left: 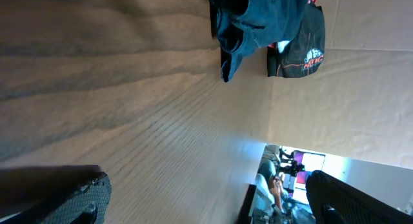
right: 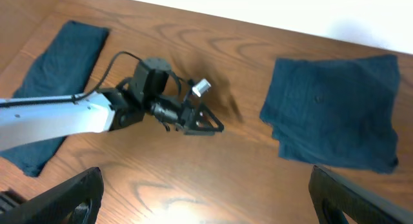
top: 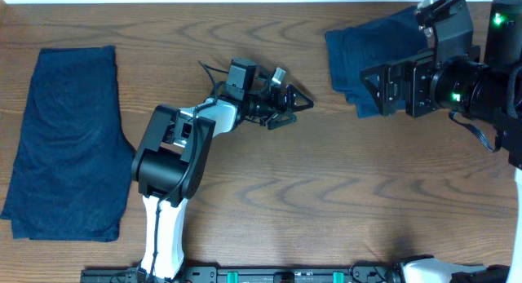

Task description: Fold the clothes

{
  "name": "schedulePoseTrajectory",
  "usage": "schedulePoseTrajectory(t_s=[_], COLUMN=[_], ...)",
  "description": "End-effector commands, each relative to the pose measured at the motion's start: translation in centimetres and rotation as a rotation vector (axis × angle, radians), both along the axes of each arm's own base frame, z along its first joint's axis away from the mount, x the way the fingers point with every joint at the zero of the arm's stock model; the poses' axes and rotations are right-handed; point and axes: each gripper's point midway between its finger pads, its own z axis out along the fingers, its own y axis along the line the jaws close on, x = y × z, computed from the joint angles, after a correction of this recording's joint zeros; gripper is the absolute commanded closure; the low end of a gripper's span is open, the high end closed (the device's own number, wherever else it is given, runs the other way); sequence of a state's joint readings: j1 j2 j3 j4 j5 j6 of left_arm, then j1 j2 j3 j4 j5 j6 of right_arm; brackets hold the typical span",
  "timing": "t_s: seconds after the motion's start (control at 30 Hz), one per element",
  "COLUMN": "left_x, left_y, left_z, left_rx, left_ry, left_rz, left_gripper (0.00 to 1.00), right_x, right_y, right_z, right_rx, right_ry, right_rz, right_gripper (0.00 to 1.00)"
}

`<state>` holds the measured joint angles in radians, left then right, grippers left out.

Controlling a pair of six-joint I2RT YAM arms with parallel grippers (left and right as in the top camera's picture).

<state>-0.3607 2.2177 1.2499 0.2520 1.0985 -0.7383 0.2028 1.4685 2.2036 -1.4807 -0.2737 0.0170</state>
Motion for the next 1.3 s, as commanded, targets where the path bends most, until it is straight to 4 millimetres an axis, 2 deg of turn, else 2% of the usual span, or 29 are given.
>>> schedulePoseTrajectory(t_s=[0.0,0.07,0.2,0.3,0.47,0.63,0.7,0.83,0.9,1.0,1.13,1.27], left_x=[0.3,0.6,0.9,1.4,2.1,1.2,0.4,-0.9,-1.5,-1.9,-2.2,-2.5], left_y=[-0.1,-0.1,0.7,2.3,6.9,12.4,14.8,18.1,18.8,18.9,18.9,18.9], left_z=[-1.9,-1.6,-2.2,-2.7,-3.6,-4.4,-4.0,-2.2,-1.0,1.0,2.6,3.1], left_rx=[0.033,0.033,0.067,0.083,0.131,0.29,0.39,0.549,0.591,0.593,0.589,0.588], left_ry=[0.042,0.046,0.091,0.121,0.164,0.19,0.182,0.161,0.143,0.116,0.093,0.097], left_rz=[0.023,0.026,0.054,0.086,0.141,0.186,0.194,0.209,0.207,0.207,0.213,0.212], left_gripper=[0.01,0.01,0.01,0.01,0.02,0.02,0.02,0.02,0.02,0.02,0.02,0.02], right_x=[-0.1,0.2,1.4,2.5,6.4,11.0,12.8,14.5,15.2,16.1,16.9,17.9], right_y=[-0.7,-1.8,-5.9,-6.7,-6.0,-5.8,-7.2,-12.8,-15.0,-17.2,-18.4,-18.5], right_z=[-0.1,-0.3,-1.3,-3.3,-9.5,-16.3,-18.9,-22.6,-24.3,-27.2,-31.5,-34.9], right_rx=[-0.042,-0.061,-0.196,-0.238,-0.268,-0.304,-0.31,-0.373,-0.374,-0.357,-0.292,-0.264], right_ry=[-0.009,-0.002,0.011,0.086,0.273,0.417,0.463,0.53,0.559,0.611,0.695,0.723], right_rz=[-0.027,-0.102,-0.32,-0.344,-0.317,-0.335,-0.435,-0.682,-0.725,-0.715,-0.626,-0.517], right_gripper=[0.01,0.01,0.01,0.01,0.01,0.01,0.01,0.01,0.01,0.01,0.01,0.01])
